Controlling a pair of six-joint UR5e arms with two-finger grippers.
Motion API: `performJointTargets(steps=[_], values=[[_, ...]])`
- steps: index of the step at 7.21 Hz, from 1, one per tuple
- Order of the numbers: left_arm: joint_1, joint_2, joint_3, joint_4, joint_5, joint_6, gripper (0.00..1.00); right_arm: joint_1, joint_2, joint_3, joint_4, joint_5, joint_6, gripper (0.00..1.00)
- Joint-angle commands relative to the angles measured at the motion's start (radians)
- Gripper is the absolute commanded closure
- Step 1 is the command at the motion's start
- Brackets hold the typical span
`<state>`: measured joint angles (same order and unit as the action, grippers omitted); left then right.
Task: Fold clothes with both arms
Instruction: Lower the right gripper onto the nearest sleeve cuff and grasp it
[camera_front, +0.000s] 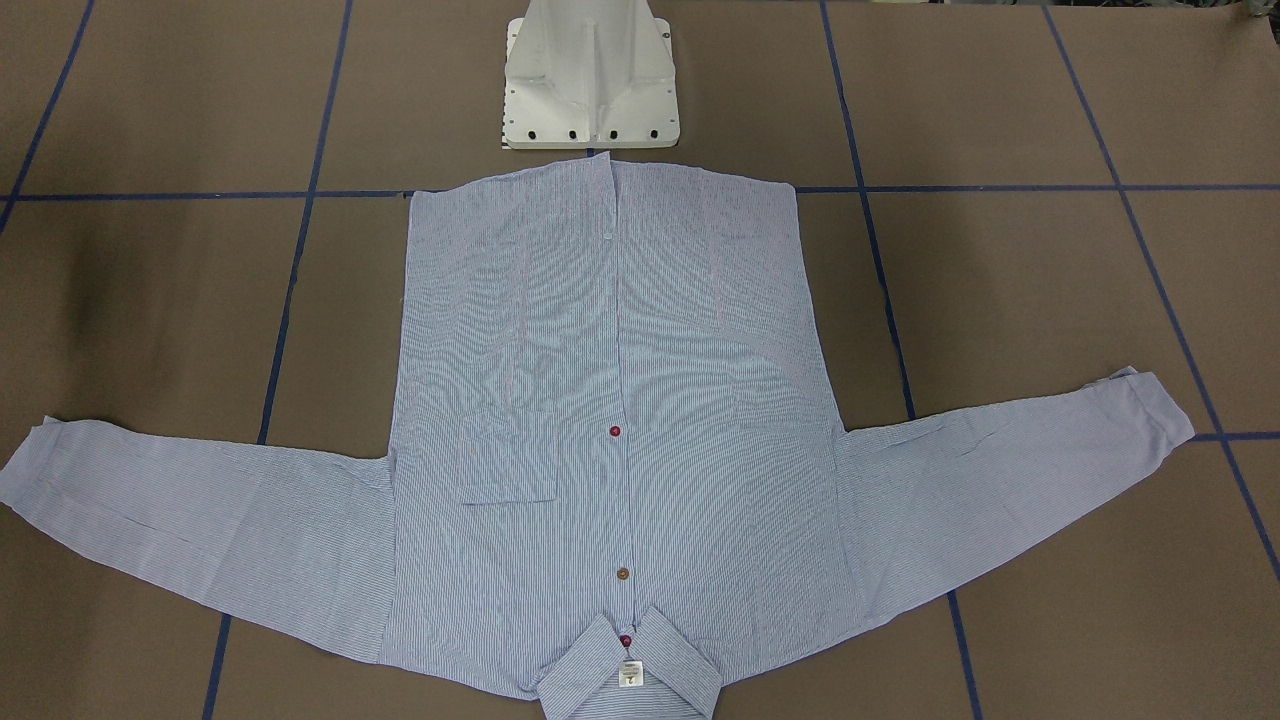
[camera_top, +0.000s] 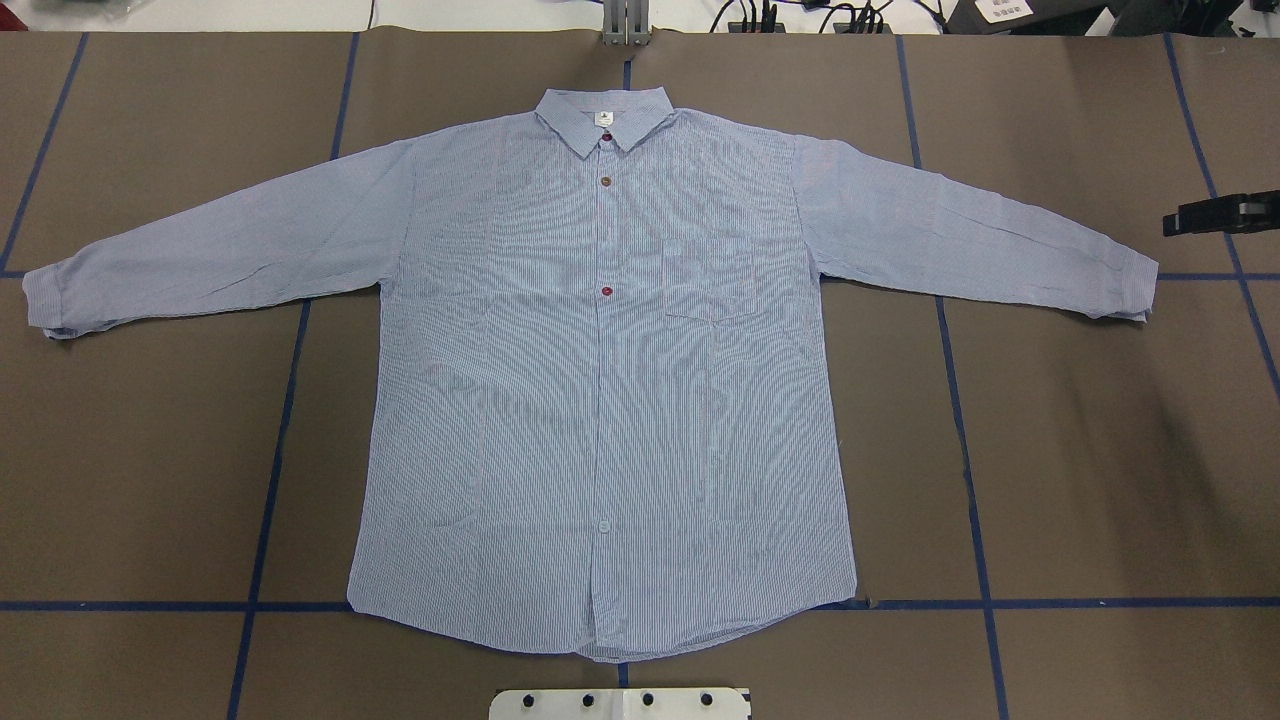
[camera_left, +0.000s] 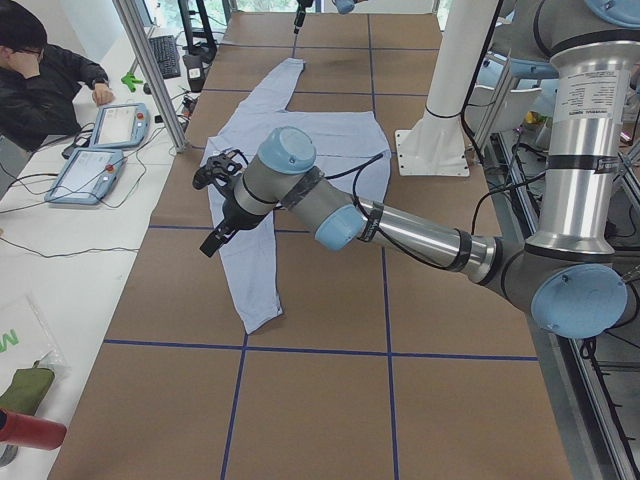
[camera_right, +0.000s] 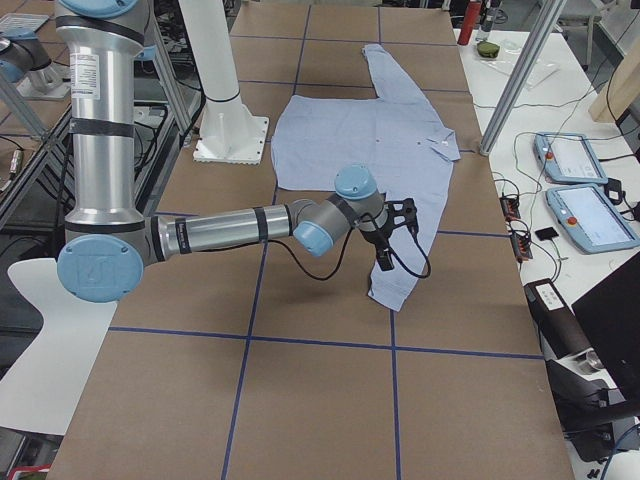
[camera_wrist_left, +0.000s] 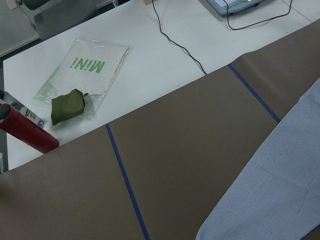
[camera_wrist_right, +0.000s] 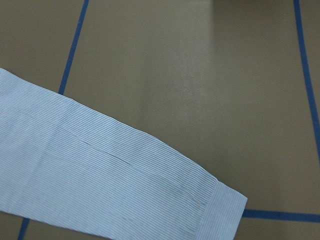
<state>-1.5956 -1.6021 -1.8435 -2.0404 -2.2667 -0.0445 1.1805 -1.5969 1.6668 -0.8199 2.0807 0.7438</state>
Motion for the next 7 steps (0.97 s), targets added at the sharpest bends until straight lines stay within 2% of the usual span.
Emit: performJointTargets(steps=[1, 2, 3, 4, 5, 7], values=[[0.0, 0.004, -0.005, -0.001, -0.002, 0.002, 0.0, -0.067, 0.015, -0.194, 0.313, -0.047, 0.177, 0.0], [0.0, 0.005, -0.005, -0.001, -0.002, 0.003, 0.0, -0.084, 0.014, -0.243, 0.34, -0.072, 0.192, 0.0], [0.0, 0.008, -0.005, -0.018, -0.004, 0.002, 0.0, -0.116, 0.015, -0.29, 0.382, -0.14, 0.195, 0.01], [0.0, 0.011, -0.002, -0.024, -0.02, 0.002, 0.0, -0.125, 0.017, -0.303, 0.384, -0.146, 0.195, 0.02], [0.0, 0.011, -0.003, -0.024, -0.02, 0.002, 0.0, -0.13, 0.015, -0.308, 0.384, -0.146, 0.201, 0.09], [-0.001, 0.013, -0.006, -0.024, -0.024, 0.003, 0.0, -0.156, 0.012, -0.332, 0.384, -0.191, 0.203, 0.17]])
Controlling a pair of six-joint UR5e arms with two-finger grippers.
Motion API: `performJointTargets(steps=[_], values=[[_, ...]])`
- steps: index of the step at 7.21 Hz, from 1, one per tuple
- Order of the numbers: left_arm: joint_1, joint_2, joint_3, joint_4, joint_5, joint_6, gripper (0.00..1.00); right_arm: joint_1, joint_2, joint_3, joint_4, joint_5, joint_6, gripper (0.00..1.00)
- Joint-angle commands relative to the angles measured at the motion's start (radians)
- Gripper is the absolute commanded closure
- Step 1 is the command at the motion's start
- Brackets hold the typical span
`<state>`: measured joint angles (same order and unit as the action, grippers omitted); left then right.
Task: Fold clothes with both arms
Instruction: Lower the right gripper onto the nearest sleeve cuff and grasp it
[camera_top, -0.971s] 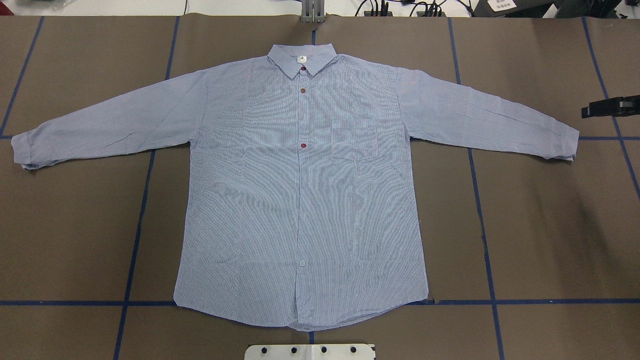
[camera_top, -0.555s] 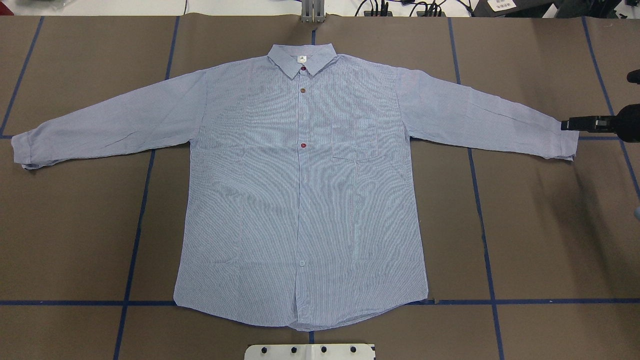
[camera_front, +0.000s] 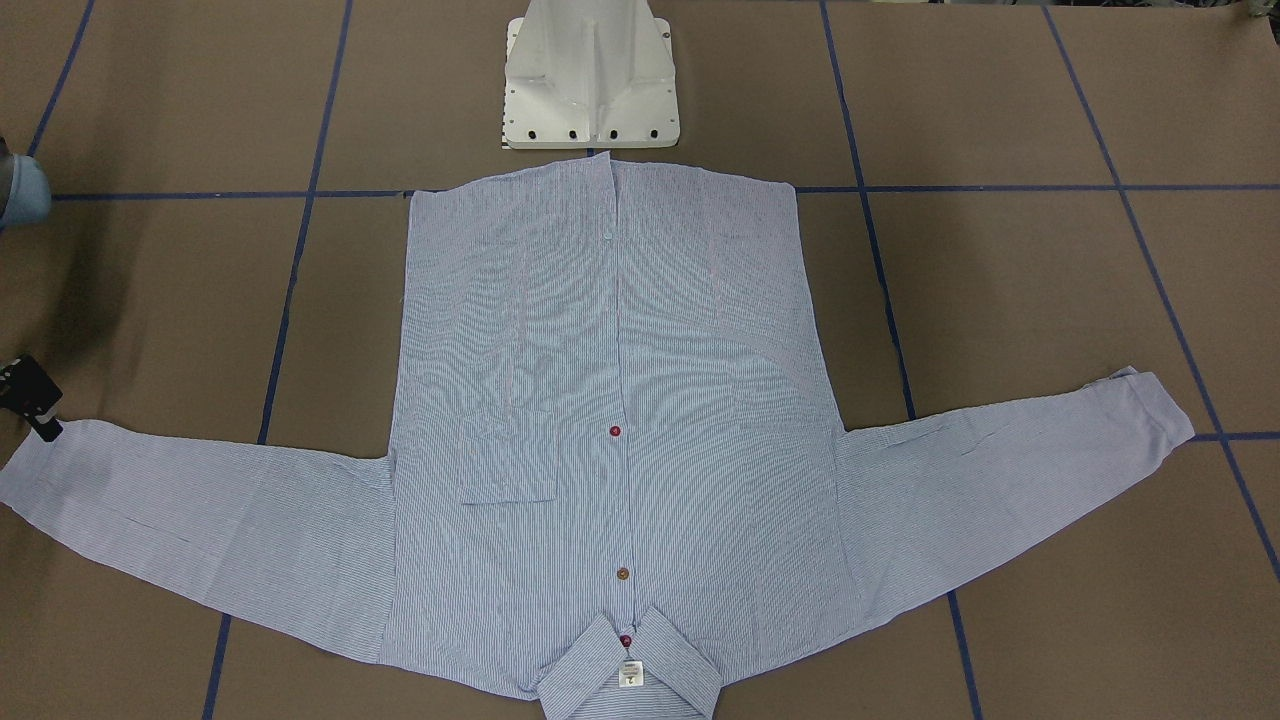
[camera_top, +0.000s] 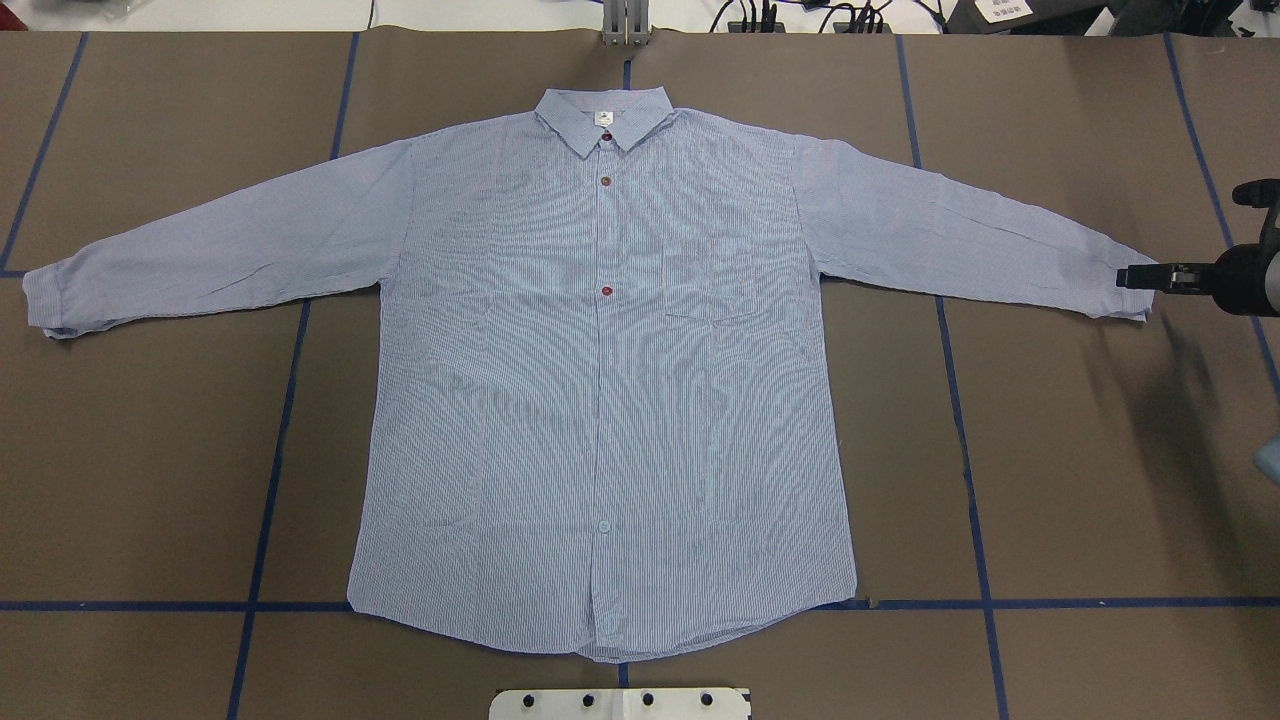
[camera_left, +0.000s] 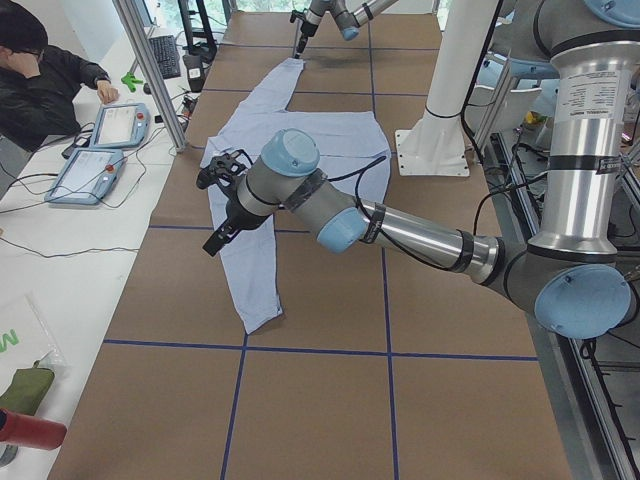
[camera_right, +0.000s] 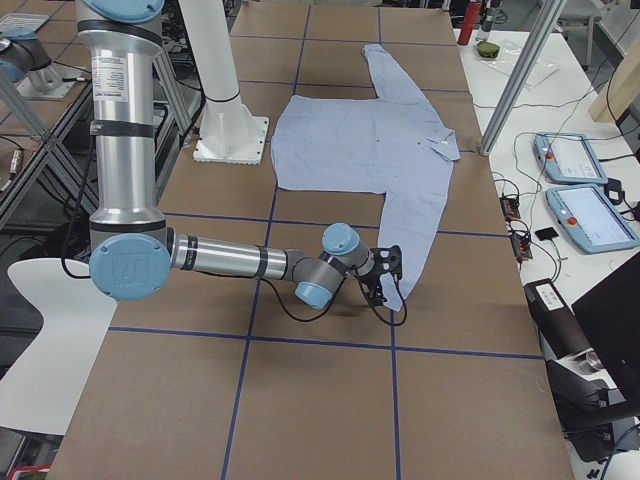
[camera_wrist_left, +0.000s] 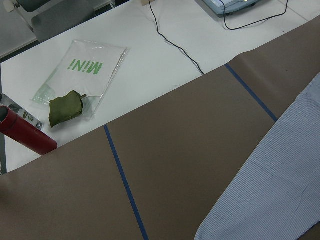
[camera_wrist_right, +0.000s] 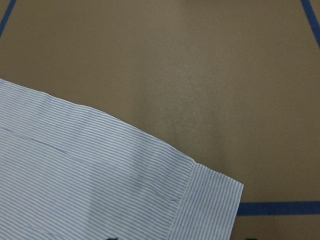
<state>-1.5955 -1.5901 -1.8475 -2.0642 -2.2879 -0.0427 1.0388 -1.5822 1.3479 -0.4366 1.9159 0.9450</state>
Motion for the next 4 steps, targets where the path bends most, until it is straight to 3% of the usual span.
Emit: performJointTargets(steps=[1, 4], values=[[-0.001, 0.001, 0.002, -0.001, -0.008, 0.001, 0.0, -0.016, -0.002, -0.021, 0.002, -0.026, 0.003, 0.21], [-0.001, 0.004, 0.004, -0.001, -0.079, 0.003, 0.0, -0.036, -0.002, -0.026, 0.028, -0.026, 0.037, 0.27]])
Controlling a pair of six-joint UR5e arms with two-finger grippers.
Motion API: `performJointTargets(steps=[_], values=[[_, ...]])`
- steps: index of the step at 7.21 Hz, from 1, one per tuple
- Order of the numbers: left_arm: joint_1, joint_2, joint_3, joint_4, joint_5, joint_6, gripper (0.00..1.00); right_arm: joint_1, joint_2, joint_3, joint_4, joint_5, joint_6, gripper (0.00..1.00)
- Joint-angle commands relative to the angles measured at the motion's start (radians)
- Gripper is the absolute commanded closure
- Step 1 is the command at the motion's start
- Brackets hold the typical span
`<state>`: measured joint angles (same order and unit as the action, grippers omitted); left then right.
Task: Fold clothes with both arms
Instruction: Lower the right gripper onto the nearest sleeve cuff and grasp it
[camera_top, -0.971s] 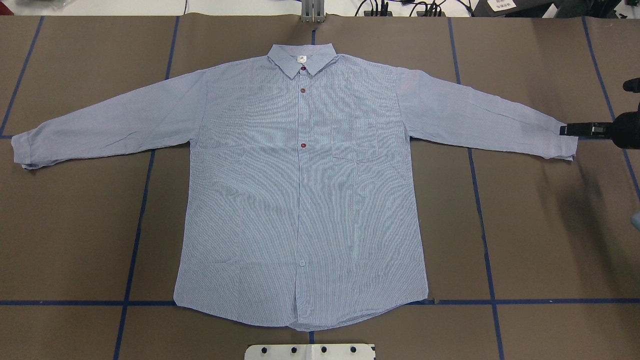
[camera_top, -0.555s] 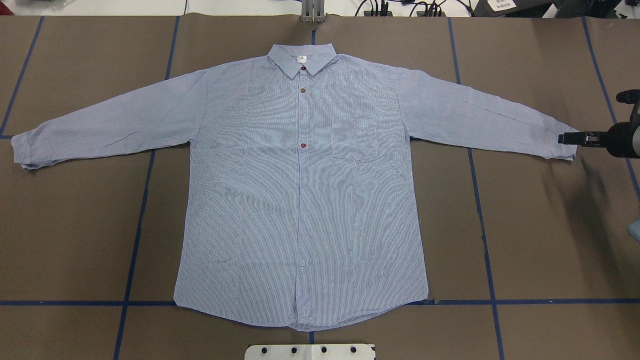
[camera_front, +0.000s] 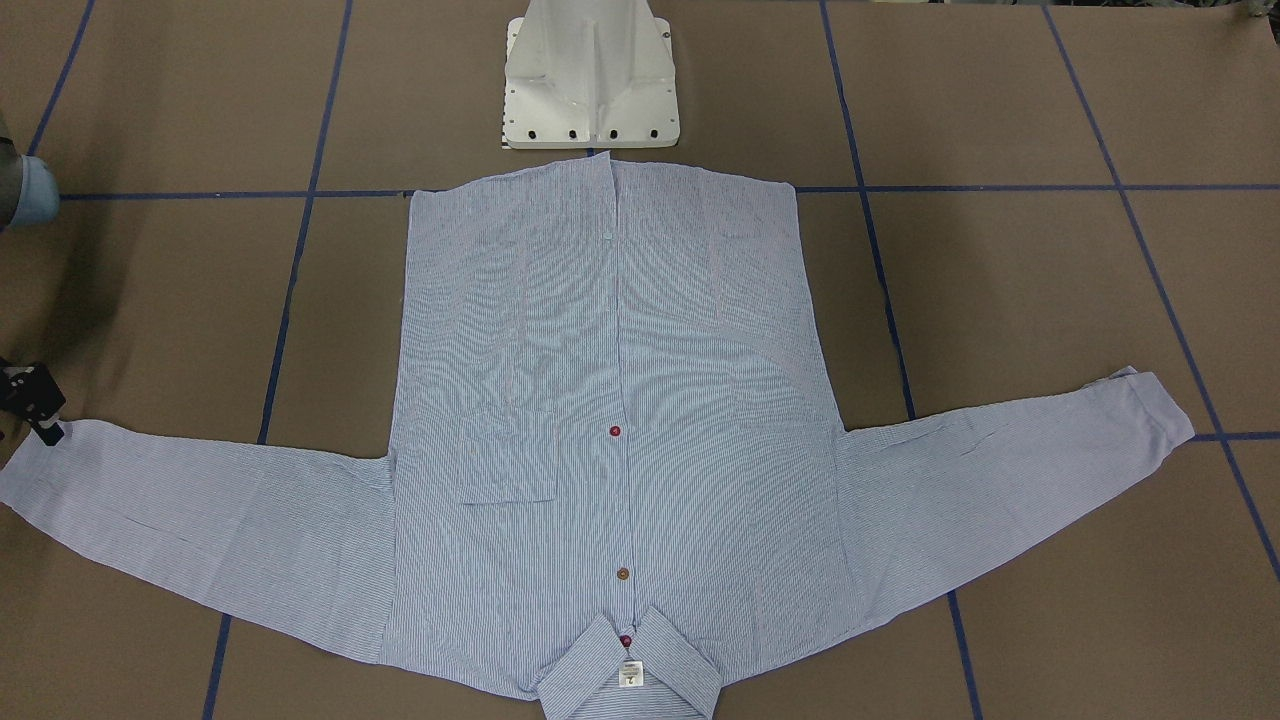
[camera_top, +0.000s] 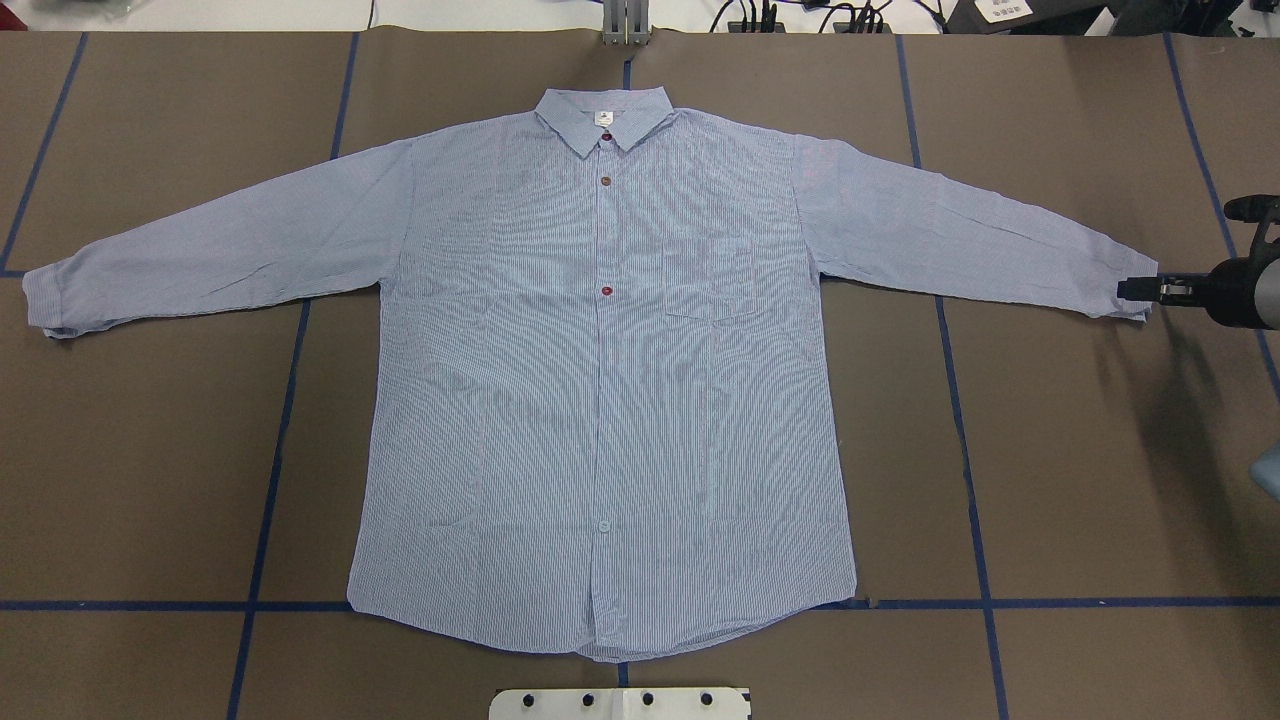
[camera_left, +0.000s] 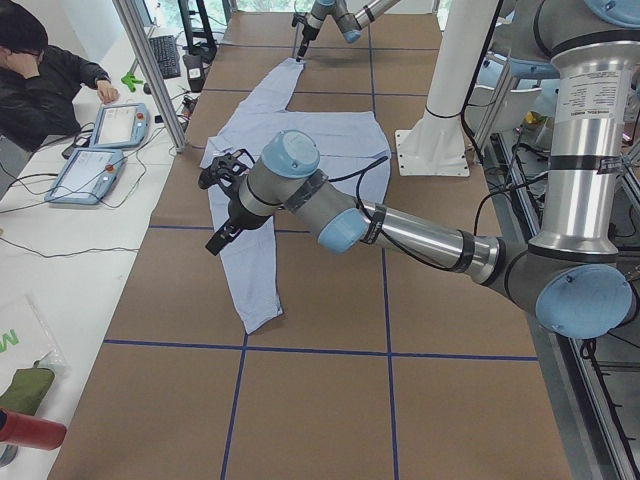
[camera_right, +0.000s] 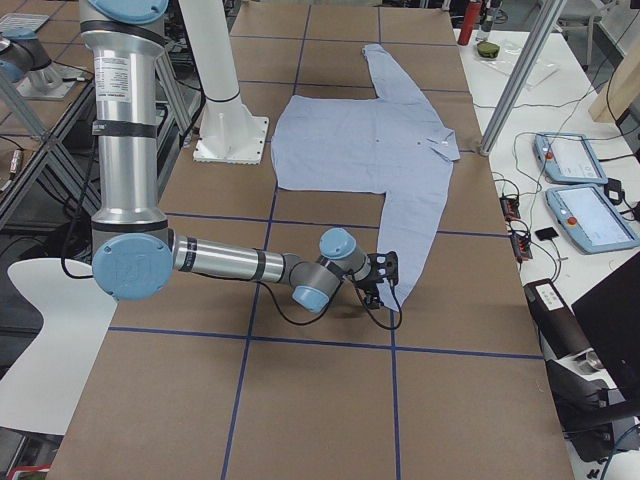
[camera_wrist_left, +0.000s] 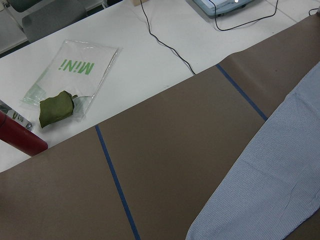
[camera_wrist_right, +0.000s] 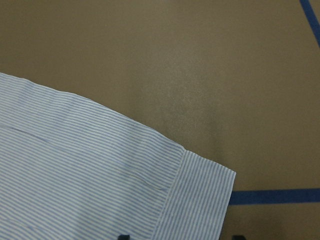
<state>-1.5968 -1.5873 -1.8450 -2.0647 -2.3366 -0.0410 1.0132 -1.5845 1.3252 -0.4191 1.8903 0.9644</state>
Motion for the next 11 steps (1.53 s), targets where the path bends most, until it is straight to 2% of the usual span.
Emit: performJointTargets(steps=[1, 2, 3, 4, 5, 7, 9, 11], values=[[0.0, 0.001, 0.001, 0.0, -0.03, 0.001, 0.0, -0.018, 0.0, -0.003, 0.011, 0.0, 0.019, 0.3], [0.0, 0.004, 0.003, 0.0, -0.03, 0.001, 0.0, -0.019, -0.002, -0.003, 0.011, 0.0, 0.019, 0.35], [0.0, 0.01, -0.002, -0.002, -0.032, 0.001, 0.0, -0.022, -0.002, -0.003, 0.011, 0.0, 0.019, 0.48], [0.0, 0.012, -0.003, -0.002, -0.032, 0.001, 0.0, -0.024, -0.002, 0.0, 0.013, 0.001, 0.02, 0.77], [0.0, 0.013, -0.003, -0.002, -0.032, 0.001, 0.0, -0.024, -0.002, 0.009, 0.013, 0.003, 0.019, 1.0], [-0.002, 0.023, -0.008, -0.003, -0.032, 0.001, 0.0, -0.021, -0.011, 0.015, 0.049, 0.012, 0.019, 1.0], [-0.002, 0.035, -0.011, -0.003, -0.032, 0.001, 0.0, -0.021, -0.008, 0.096, 0.036, 0.021, 0.02, 1.0], [-0.002, 0.036, -0.011, -0.003, -0.032, 0.001, 0.0, -0.015, 0.055, 0.138, 0.019, 0.013, 0.022, 1.0]])
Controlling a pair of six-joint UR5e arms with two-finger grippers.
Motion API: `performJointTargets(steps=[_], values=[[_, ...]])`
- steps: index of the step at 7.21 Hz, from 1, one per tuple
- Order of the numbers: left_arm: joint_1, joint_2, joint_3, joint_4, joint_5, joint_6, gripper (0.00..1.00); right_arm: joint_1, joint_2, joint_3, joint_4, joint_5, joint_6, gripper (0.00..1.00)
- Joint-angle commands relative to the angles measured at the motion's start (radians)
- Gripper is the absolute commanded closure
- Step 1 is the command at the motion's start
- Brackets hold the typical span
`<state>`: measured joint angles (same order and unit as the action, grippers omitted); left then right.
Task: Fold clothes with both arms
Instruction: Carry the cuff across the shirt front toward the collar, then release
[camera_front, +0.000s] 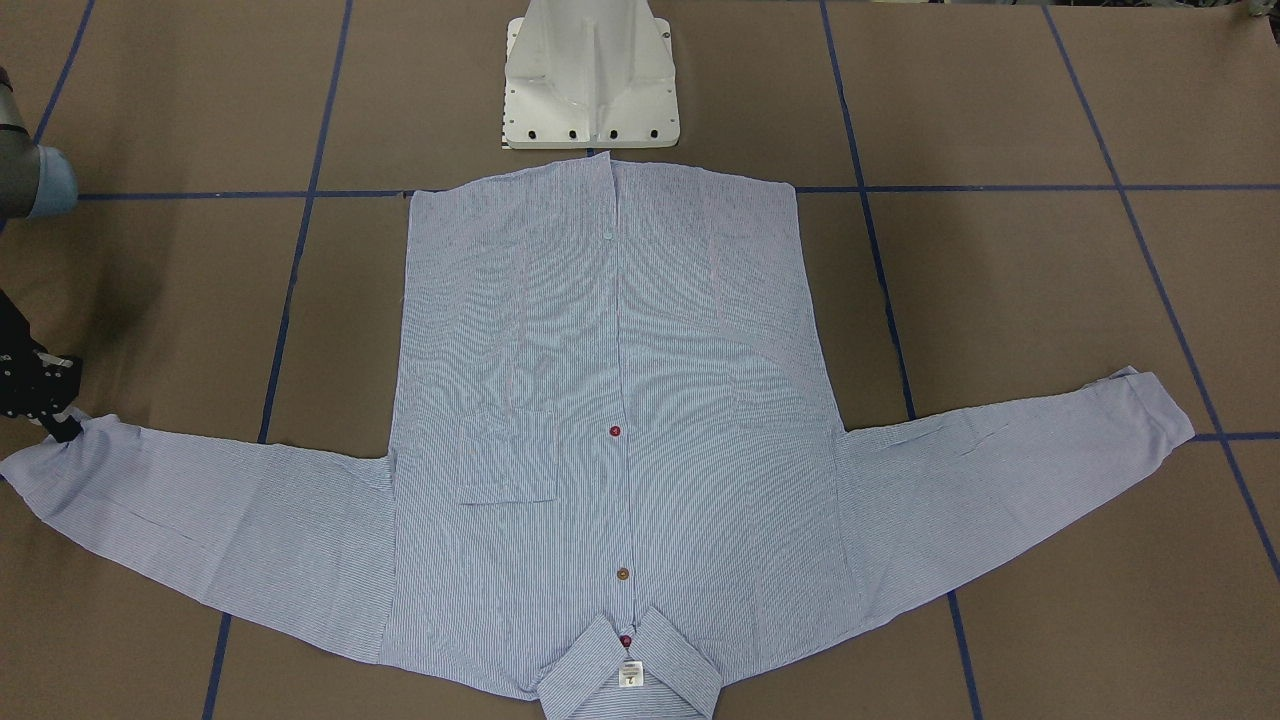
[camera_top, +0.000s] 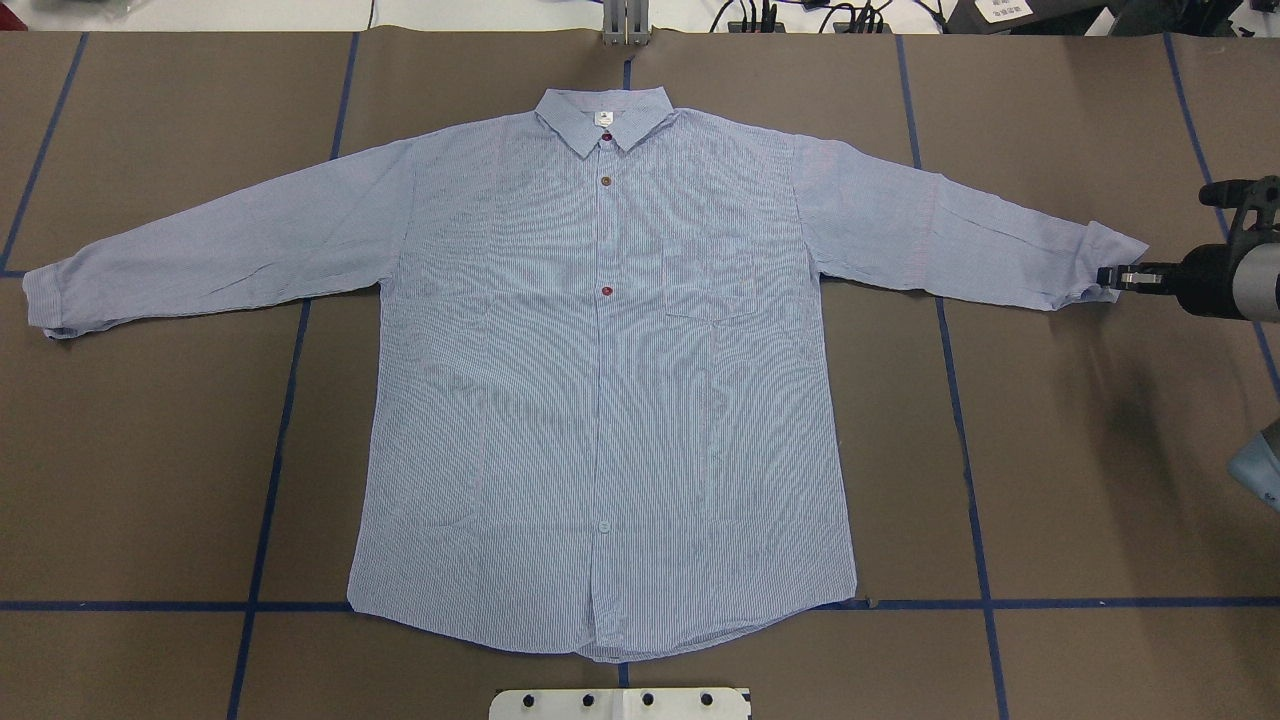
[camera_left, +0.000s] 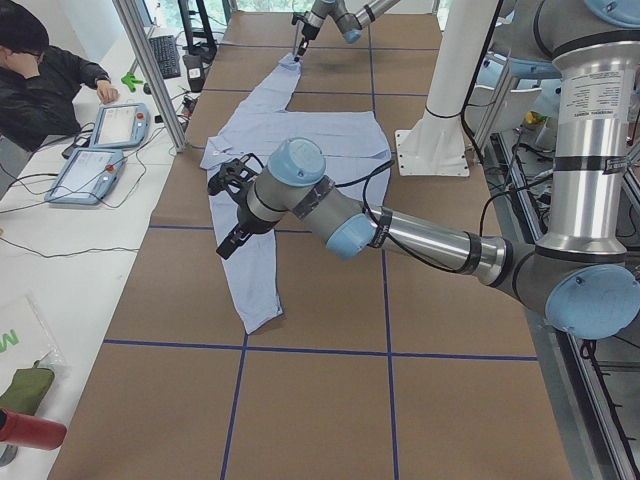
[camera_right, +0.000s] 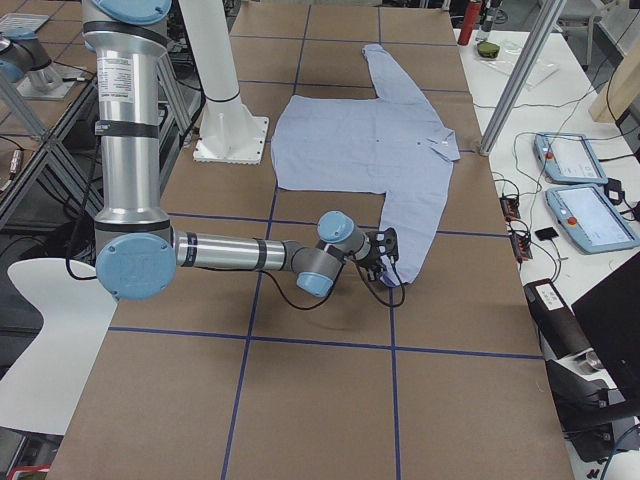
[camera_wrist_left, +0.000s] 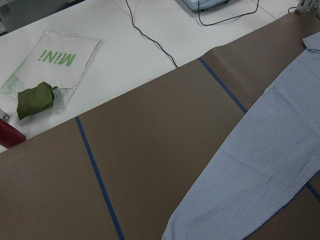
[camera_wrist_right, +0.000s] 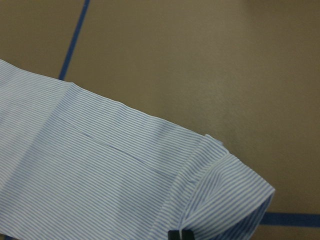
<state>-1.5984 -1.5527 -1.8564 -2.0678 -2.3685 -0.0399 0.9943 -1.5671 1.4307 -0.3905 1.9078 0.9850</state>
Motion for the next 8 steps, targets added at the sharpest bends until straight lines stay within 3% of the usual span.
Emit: performJointTargets(steps=[1, 2, 4, 6, 8], values=[[0.0, 0.003, -0.001, 0.0, 0.0, 0.0, 0.0, 0.004, 0.118, 0.052, -0.022, -0.009, 0.006, 1.0], [-0.002, 0.009, -0.004, 0.0, 0.0, 0.0, 0.0, 0.0, 0.219, 0.051, -0.033, -0.009, 0.007, 1.0], [-0.002, 0.016, -0.006, 0.0, 0.0, 0.0, 0.0, -0.064, 0.448, 0.043, -0.173, -0.016, 0.041, 1.0], [-0.002, 0.017, -0.006, 0.0, 0.0, 0.0, 0.0, -0.197, 0.621, 0.039, -0.371, -0.231, 0.138, 1.0], [-0.002, 0.017, -0.006, 0.0, 0.0, 0.0, 0.0, -0.303, 0.718, 0.03, -0.491, -0.349, 0.138, 1.0]])
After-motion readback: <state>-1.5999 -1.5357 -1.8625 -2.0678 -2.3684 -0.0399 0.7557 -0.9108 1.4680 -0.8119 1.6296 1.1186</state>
